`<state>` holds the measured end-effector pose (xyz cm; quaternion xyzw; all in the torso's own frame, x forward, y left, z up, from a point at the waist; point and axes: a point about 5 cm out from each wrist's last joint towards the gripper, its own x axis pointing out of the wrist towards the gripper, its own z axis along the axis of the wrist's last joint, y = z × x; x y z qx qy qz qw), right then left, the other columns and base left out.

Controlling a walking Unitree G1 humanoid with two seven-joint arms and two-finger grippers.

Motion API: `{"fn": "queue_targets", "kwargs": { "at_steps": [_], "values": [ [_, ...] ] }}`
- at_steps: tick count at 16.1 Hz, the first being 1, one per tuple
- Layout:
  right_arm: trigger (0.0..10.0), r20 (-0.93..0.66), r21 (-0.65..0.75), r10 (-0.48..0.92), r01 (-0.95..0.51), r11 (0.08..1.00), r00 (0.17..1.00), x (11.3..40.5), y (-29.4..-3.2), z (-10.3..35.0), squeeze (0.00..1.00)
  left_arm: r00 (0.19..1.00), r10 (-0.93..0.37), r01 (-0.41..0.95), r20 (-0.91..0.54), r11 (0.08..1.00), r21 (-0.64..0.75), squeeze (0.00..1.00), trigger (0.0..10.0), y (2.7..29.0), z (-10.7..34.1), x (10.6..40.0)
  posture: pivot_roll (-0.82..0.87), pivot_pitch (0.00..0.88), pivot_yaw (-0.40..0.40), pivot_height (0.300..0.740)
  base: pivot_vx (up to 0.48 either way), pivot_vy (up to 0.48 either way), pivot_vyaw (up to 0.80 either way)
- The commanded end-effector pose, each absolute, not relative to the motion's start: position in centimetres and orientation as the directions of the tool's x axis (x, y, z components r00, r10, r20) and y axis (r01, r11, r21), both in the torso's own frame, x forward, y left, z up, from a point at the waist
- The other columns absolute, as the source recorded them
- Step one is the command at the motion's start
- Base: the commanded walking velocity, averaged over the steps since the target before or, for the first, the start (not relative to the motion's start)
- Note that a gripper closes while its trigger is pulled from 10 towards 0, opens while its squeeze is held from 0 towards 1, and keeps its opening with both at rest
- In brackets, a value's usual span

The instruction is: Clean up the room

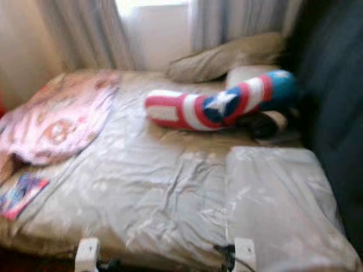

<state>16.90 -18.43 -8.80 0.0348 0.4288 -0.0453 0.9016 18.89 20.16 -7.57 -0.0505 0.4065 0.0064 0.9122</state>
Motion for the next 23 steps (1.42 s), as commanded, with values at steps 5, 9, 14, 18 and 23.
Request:
{"fn": "queue_targets", "kwargs": {
  "at_steps": [5, 9, 14, 18, 23],
  "values": [
    [10.0, -0.787, 0.022, -0.042, 0.095, 0.995, 0.616, 16.7, -18.4, -8.9, 0.0, 0.641, -0.042, -0.047, -0.766, 0.995, -0.093, 0.0, 10.0, 19.6, -8.1, 18.1, -0.02, 0.0, 0.024, 0.74, 0.0, 0.441, 0.0],
    [10.0, -0.784, 0.023, -0.038, 0.09, 0.996, 0.62, 16.9, -18.1, -8.9, 0.0, 0.648, -0.039, -0.051, -0.76, 0.994, -0.095, 0.0, 10.0, 19.6, -8.0, 18.4, -0.02, 0.0, 0.024, 0.74, 0.0, 0.442, 0.0],
    [10.0, -0.785, 0.004, -0.065, 0.111, 0.994, 0.616, 17.2, -18.6, -8.8, 0.0, 0.664, -0.037, -0.043, -0.746, 0.995, -0.088, 0.0, 10.0, 19.7, -7.5, 19.3, -0.03, 0.0, 0.023, 0.74, 0.0, 0.439, 0.0],
    [10.0, -0.8, -0.008, -0.045, 0.066, 0.998, 0.598, 17.1, -18.5, -8.9, 0.0, 0.671, -0.034, -0.056, -0.741, 0.994, -0.097, 0.0, 10.0, 19.7, -7.4, 19.6, -0.02, 0.0, 0.019, 0.74, 0.0, 0.442, 0.0],
    [10.0, -0.797, 0.024, -0.025, 0.072, 0.997, 0.604, 16.9, -18.1, -8.9, 0.0, 0.668, -0.023, -0.072, -0.744, 0.993, -0.096, 0.0, 10.0, 19.9, -7.5, 19.3, -0.02, 0.0, 0.026, 0.74, 0.0, 0.442, 0.64]
  ]
}}
